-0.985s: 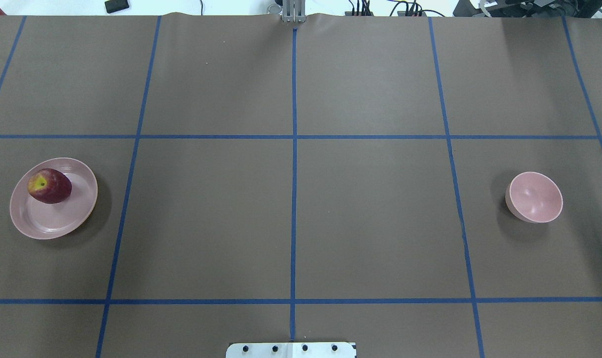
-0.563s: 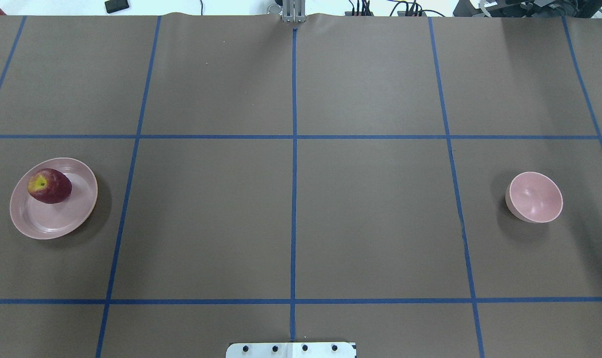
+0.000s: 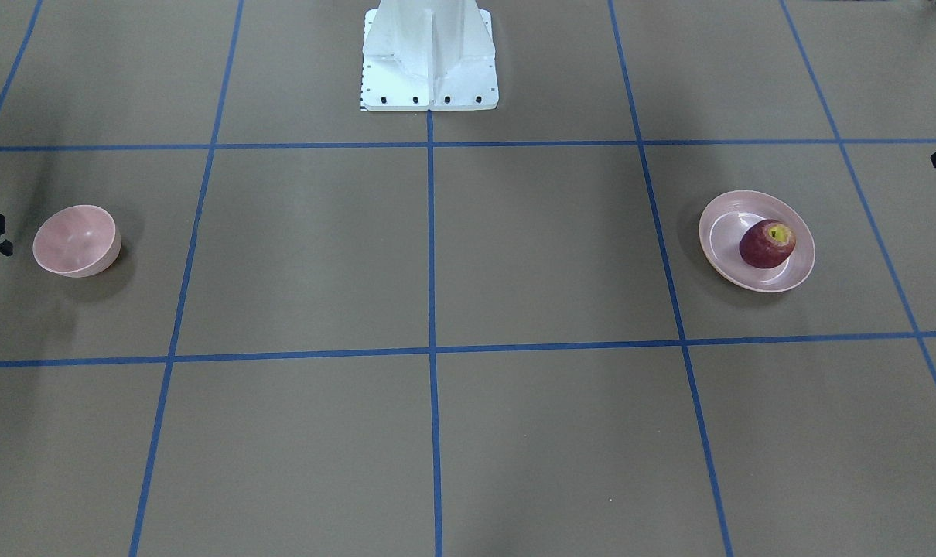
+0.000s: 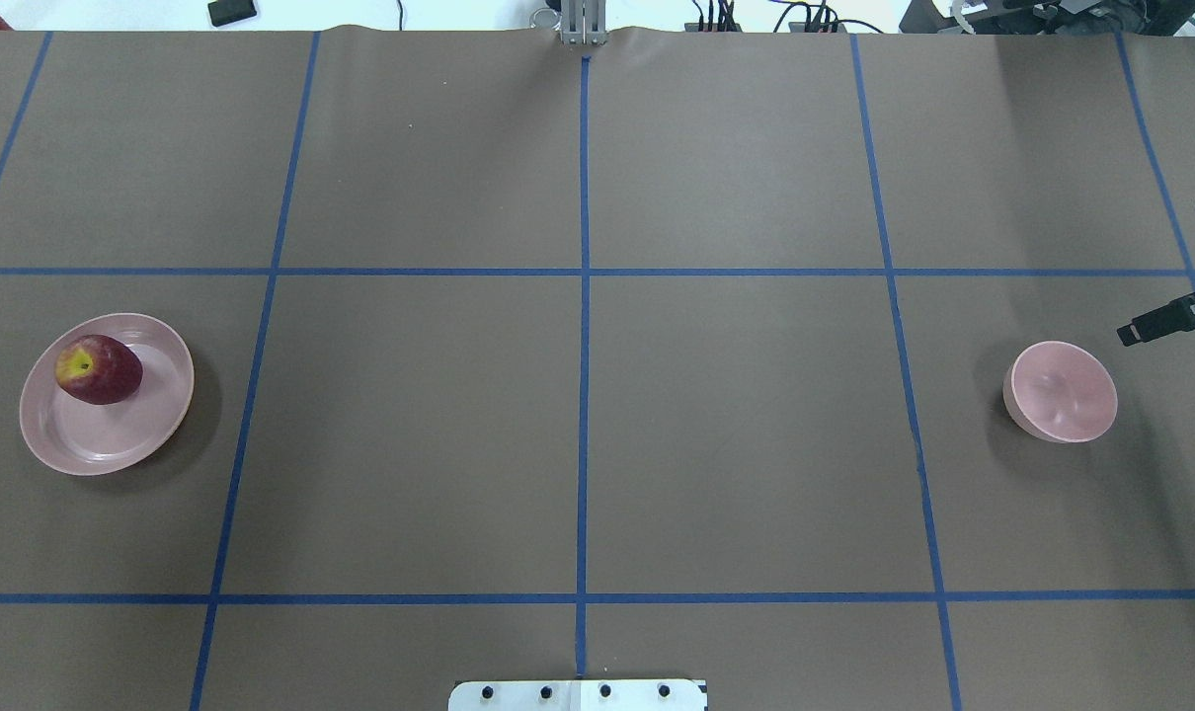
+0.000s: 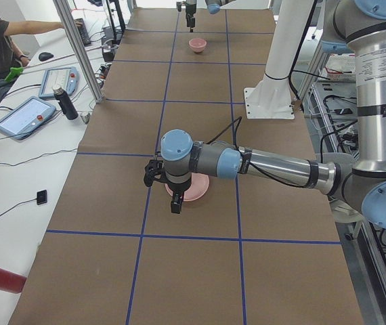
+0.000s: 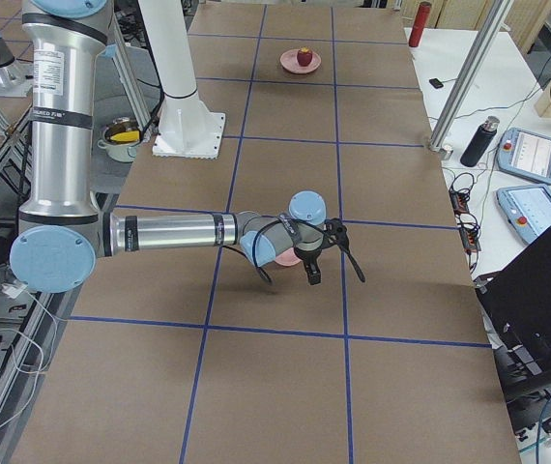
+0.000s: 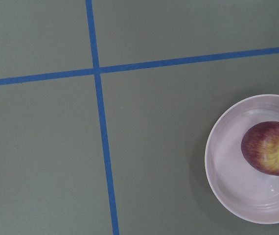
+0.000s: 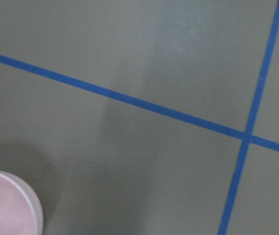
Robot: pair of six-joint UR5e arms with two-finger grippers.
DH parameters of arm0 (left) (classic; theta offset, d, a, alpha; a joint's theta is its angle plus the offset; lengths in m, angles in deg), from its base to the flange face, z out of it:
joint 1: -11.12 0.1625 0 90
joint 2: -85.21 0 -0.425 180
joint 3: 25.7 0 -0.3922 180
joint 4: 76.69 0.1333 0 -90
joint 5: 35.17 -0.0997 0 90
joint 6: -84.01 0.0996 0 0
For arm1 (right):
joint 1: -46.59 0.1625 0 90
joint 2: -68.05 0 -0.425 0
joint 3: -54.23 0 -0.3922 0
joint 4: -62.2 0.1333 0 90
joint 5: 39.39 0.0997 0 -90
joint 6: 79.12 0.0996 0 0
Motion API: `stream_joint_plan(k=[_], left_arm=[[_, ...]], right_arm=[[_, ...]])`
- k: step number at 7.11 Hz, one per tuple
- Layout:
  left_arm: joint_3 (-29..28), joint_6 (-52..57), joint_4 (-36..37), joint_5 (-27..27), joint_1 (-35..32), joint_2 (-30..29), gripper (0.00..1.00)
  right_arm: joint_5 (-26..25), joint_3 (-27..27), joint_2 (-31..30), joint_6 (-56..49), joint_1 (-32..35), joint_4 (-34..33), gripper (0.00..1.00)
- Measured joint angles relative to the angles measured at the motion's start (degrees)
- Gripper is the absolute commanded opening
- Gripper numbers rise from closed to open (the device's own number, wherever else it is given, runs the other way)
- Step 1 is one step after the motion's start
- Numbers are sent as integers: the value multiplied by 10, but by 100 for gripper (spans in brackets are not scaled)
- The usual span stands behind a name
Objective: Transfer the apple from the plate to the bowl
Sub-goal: 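Lower the right gripper to the pink bowl rim and grasp it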
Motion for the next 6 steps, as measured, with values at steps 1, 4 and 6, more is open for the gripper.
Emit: stream_joint_plan(k=[1,4,6], left_arm=[[-1,-1,-2,0,0,0,99],[7,0,-12,1,0,0,99],[6,1,-20,0,-1,2,99]], right_arm=[[-3,-1,2,25,-16,11,100],[-5,-12,0,42,-47,18,72],[-5,-17,1,44,-68,18,0]])
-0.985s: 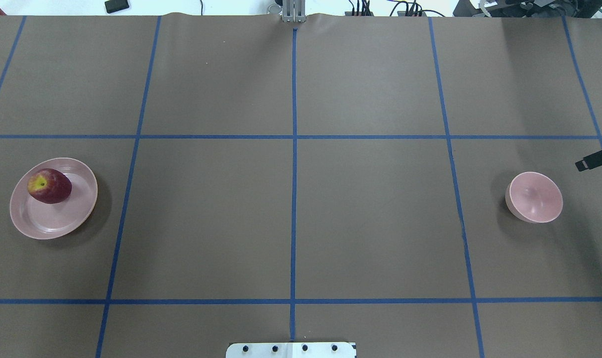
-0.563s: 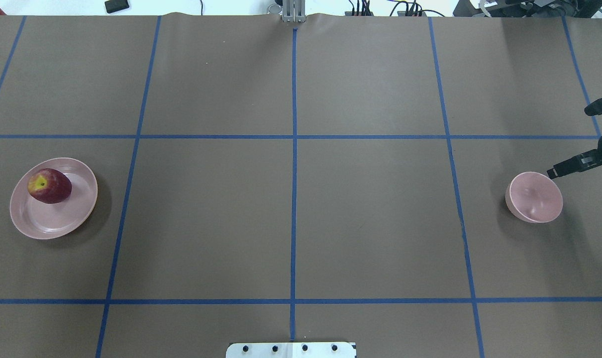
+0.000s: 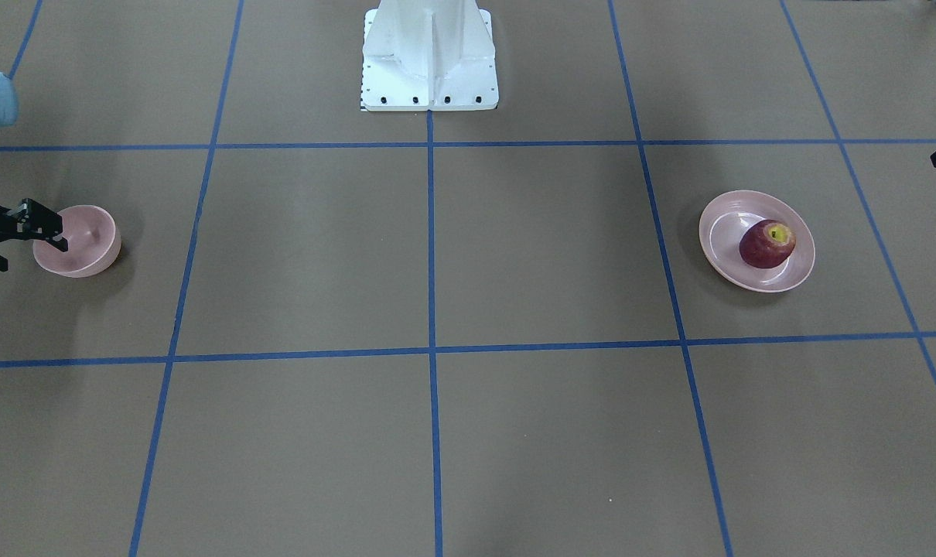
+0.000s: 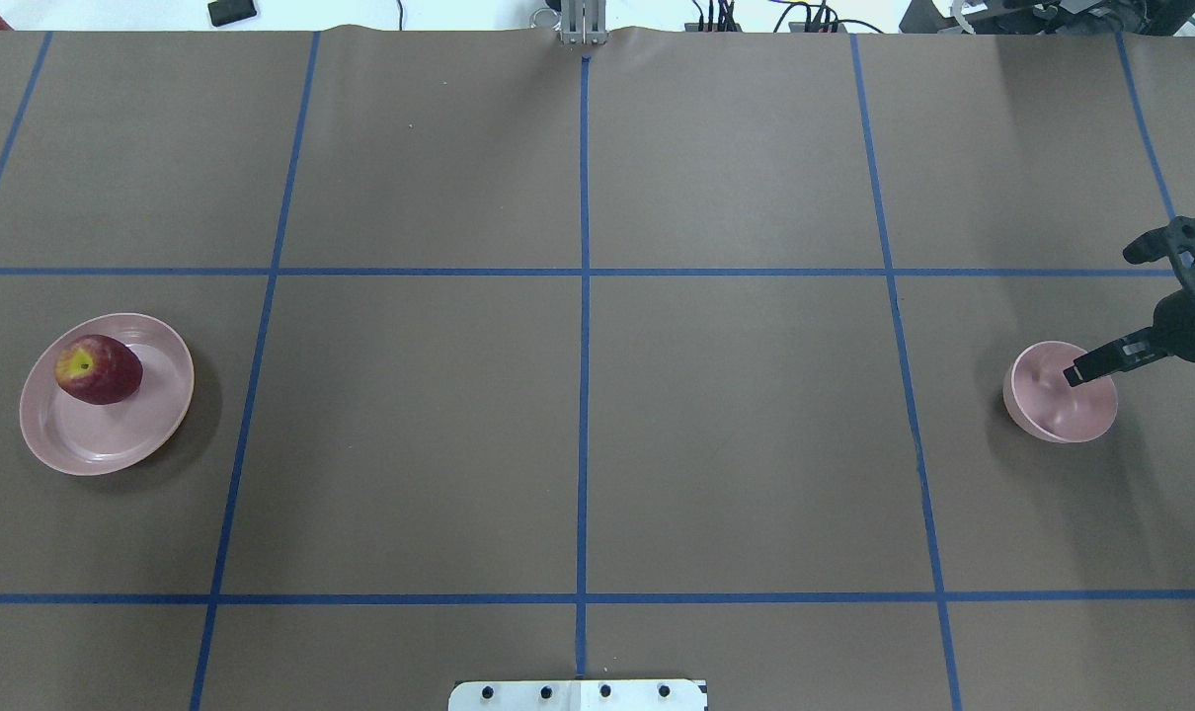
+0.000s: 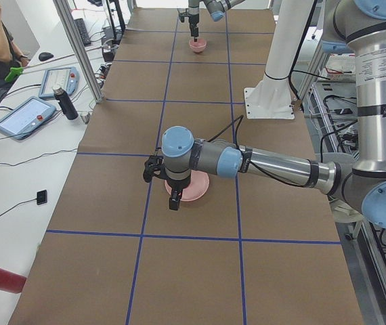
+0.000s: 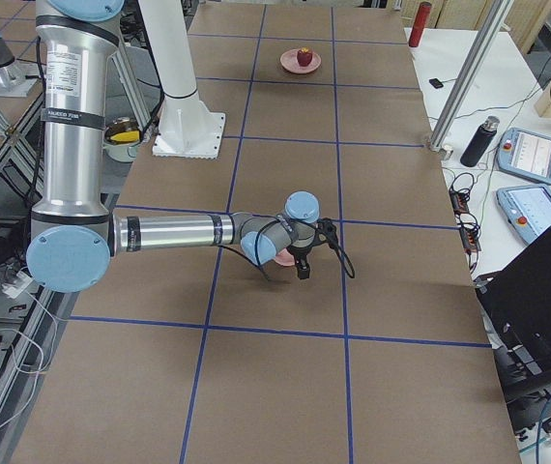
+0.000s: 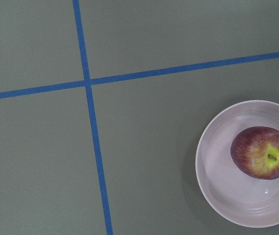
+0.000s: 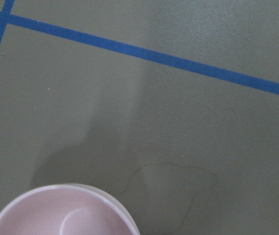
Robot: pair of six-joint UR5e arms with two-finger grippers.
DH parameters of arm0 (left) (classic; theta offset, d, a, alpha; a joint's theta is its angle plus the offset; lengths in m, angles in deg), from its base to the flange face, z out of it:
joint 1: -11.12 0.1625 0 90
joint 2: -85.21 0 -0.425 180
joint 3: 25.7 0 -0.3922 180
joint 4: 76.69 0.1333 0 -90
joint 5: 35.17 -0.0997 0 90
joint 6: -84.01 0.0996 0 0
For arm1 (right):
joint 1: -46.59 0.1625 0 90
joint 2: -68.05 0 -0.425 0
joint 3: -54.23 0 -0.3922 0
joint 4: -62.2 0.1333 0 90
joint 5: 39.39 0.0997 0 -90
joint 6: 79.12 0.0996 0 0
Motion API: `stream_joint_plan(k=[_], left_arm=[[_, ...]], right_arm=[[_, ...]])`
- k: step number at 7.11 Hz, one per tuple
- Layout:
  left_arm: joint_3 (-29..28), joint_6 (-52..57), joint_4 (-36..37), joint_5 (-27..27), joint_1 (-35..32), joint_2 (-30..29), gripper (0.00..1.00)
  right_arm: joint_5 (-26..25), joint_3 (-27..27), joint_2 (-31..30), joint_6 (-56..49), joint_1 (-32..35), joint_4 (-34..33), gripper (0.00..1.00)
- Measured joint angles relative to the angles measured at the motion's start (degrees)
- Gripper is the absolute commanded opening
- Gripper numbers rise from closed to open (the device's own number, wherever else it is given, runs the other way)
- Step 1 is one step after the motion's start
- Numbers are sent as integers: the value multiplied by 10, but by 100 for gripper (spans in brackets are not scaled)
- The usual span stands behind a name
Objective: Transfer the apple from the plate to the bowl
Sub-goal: 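Lower the right gripper to the pink bowl rim and grasp it, then slide the pink bowl to table center while the left arm reaches apple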
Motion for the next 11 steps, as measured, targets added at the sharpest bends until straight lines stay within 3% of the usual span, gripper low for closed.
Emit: stream_joint_plan(k=[4,6,8,11], left_arm=[[-46,-4,-48,0,-1,-6,99],[-80,-7,-115,0,-1,-11,99],[-85,-70,-162,0,-1,-13,98],[-79,-182,-244,0,30,-14,98]], right_arm=[[5,3,2,0,-4,0,0],[35,22,17,13,16,-13,0],[51,34,96,120,7,-39,0],[-35,16,266,372,-117,-65,0]])
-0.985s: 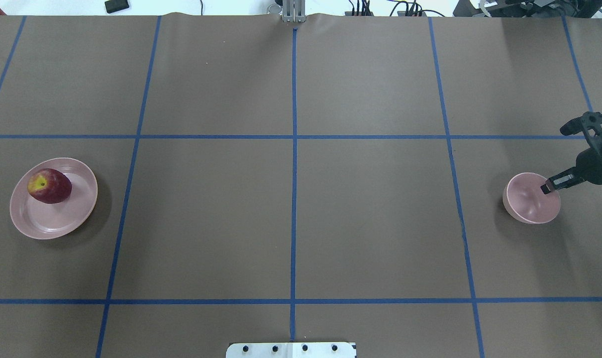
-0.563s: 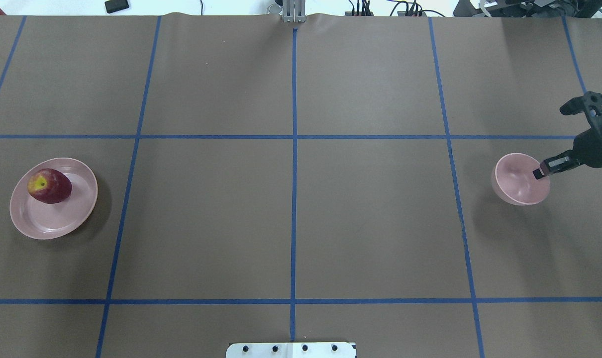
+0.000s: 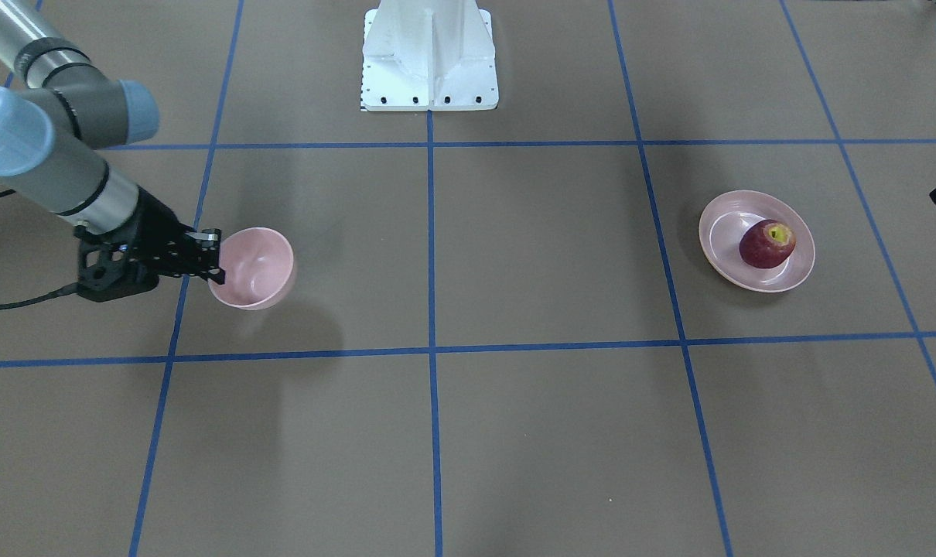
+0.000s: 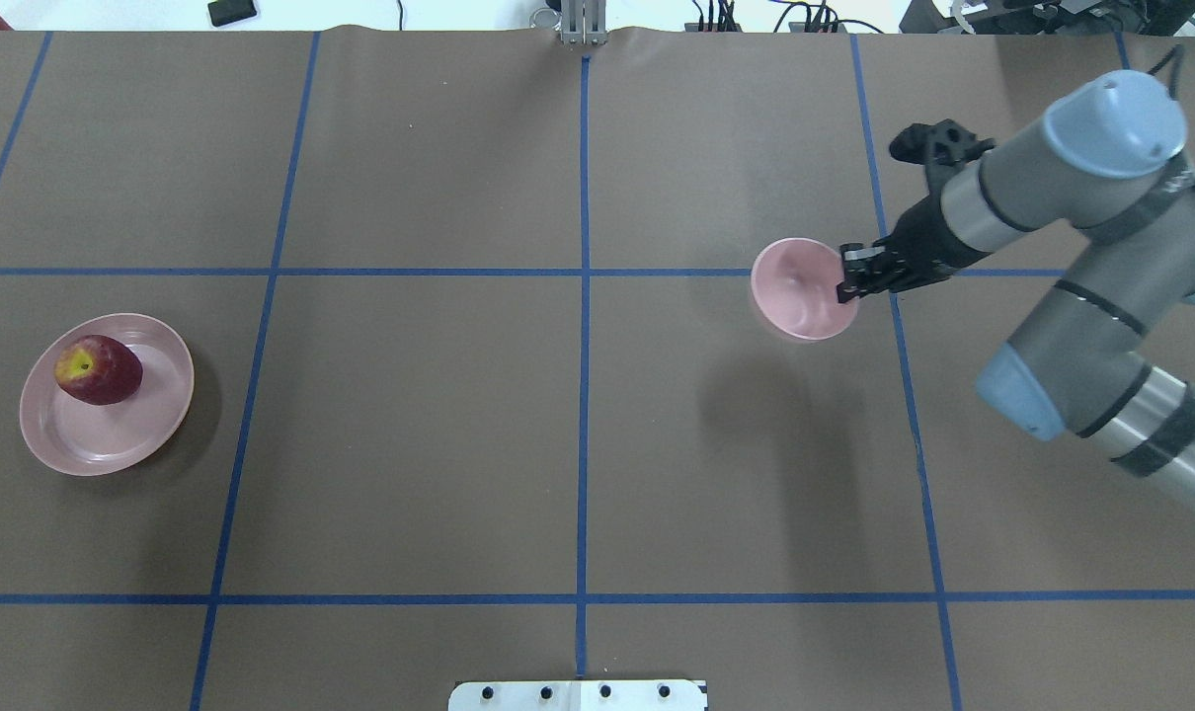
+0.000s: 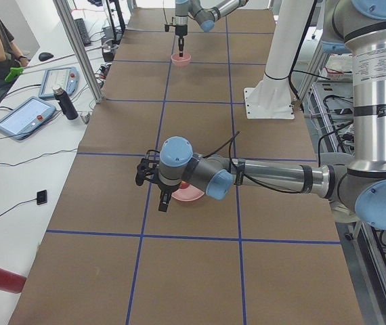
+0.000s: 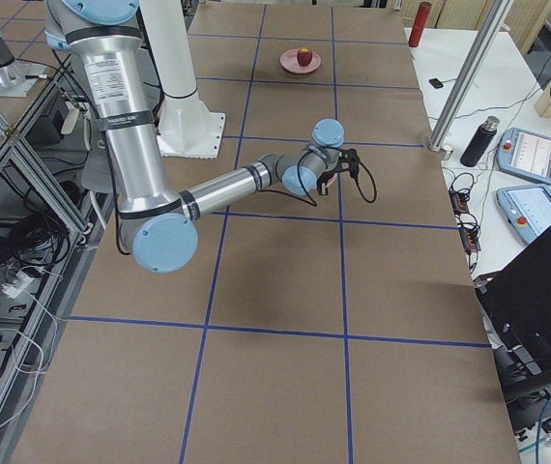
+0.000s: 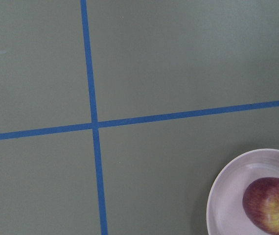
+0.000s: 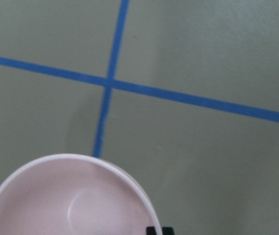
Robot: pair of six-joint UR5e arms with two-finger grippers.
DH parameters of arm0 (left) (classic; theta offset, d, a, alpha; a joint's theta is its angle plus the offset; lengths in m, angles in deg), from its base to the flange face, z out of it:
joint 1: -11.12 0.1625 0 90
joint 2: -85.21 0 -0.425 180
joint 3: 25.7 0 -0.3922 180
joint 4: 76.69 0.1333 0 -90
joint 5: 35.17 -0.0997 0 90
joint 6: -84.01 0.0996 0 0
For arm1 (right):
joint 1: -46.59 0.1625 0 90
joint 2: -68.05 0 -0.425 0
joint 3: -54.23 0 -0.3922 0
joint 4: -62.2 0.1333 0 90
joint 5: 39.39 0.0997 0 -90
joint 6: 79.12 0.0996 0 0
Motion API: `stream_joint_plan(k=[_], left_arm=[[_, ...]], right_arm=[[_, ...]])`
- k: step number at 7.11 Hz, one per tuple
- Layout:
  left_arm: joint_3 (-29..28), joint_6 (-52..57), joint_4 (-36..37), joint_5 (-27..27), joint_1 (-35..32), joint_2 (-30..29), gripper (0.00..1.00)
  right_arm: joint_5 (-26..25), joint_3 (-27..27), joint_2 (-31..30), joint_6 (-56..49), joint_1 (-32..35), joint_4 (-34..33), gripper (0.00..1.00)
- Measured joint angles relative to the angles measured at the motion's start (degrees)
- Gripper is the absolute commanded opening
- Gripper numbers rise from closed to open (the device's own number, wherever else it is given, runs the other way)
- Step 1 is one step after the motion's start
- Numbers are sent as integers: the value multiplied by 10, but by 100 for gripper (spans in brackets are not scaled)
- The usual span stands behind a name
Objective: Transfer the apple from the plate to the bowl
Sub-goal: 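Slide the pink bowl to table center while the left arm reaches apple, then release the bowl and withdraw the right gripper while the left gripper grasps the red apple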
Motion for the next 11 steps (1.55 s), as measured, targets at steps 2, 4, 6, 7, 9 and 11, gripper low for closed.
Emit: stream_joint_plan(k=[2,4,6,7,9,11], left_arm=[[6,-96,-56,-6,61,-1,98],[33,-174,-72,-56,130,4,98],[44,-205,-73,-83,161,11,99],[45,-229,-74,-85,169,12,99],[44,-256,-76,-89,186,11,98],[41,-261,-76,-127,220,8,98]], right_arm=[[-73,-35,113,100,-67,-59,0],[-127,-105,203,152,-107,-73,0],[-149,-141,229,159,-119,-72,0],[-154,-149,231,158,-120,-72,0],[-165,-163,232,156,-120,-70,0],[-173,-177,233,156,-120,-65,37]])
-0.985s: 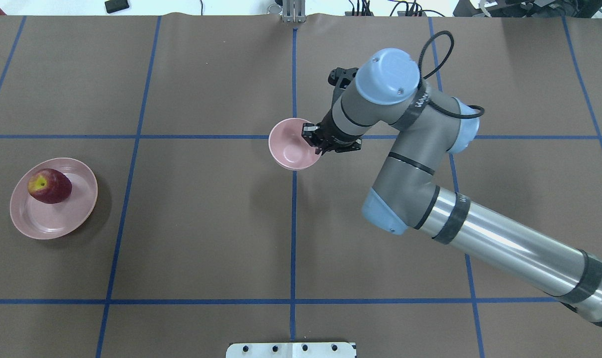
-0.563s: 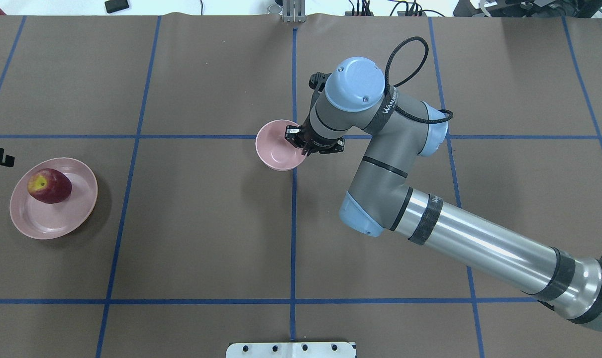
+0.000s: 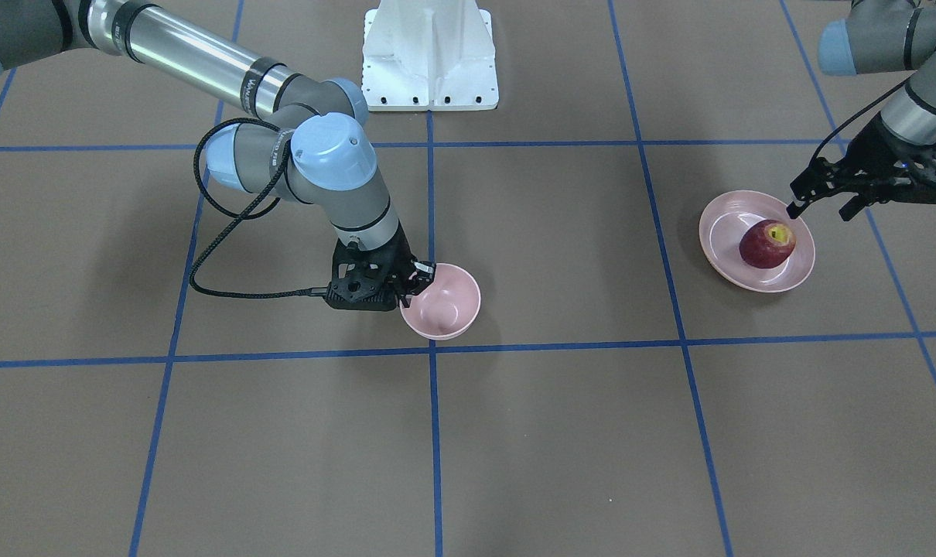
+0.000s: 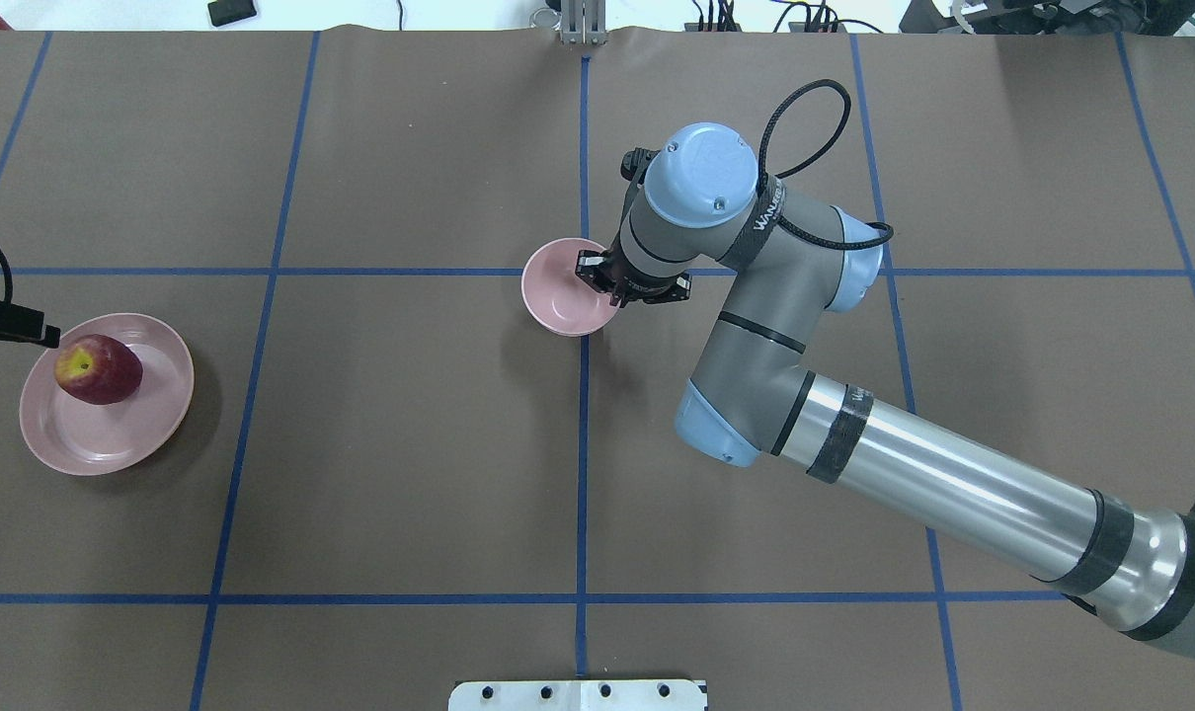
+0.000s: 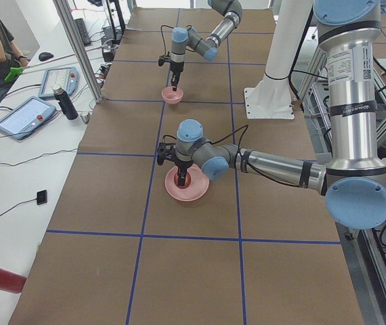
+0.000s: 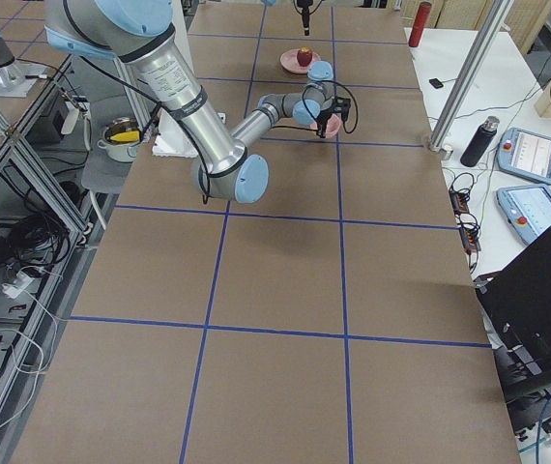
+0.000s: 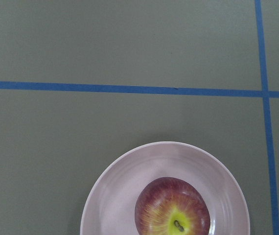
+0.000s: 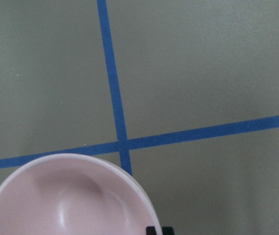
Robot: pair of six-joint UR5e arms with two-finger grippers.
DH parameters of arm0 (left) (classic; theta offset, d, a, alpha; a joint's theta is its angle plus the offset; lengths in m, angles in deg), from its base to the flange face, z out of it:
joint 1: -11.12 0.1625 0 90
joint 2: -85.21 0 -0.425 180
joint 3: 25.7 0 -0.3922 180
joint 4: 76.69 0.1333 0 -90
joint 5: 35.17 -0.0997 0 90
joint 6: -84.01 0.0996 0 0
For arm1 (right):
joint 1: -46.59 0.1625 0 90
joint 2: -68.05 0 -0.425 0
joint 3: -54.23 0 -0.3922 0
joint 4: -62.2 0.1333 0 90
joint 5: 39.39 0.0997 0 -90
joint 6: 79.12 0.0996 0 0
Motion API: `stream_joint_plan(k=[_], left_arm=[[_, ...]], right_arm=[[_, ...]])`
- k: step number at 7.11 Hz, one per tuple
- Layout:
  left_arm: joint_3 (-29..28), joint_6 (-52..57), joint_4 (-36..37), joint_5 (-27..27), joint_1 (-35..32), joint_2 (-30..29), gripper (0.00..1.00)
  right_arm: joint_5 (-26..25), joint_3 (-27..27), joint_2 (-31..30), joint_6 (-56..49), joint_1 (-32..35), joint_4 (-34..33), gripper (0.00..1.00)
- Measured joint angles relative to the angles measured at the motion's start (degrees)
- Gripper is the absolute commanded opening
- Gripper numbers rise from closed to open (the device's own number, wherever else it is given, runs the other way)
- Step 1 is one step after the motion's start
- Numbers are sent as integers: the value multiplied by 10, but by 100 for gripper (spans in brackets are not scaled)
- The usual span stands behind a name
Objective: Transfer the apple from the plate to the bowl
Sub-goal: 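Release the bowl and withdraw the right gripper while the left gripper grasps the red apple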
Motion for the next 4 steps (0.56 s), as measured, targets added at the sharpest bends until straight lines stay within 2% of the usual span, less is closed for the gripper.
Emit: stream_joint_plan(k=[1,4], left_arm=[[-3,-3,0,-15,17,-1,98],[-6,-28,0,-28,51,-7,98]], right_arm=[[-5,-3,-1,0,0,4,99],[7,14,-9,1,14,5,100]])
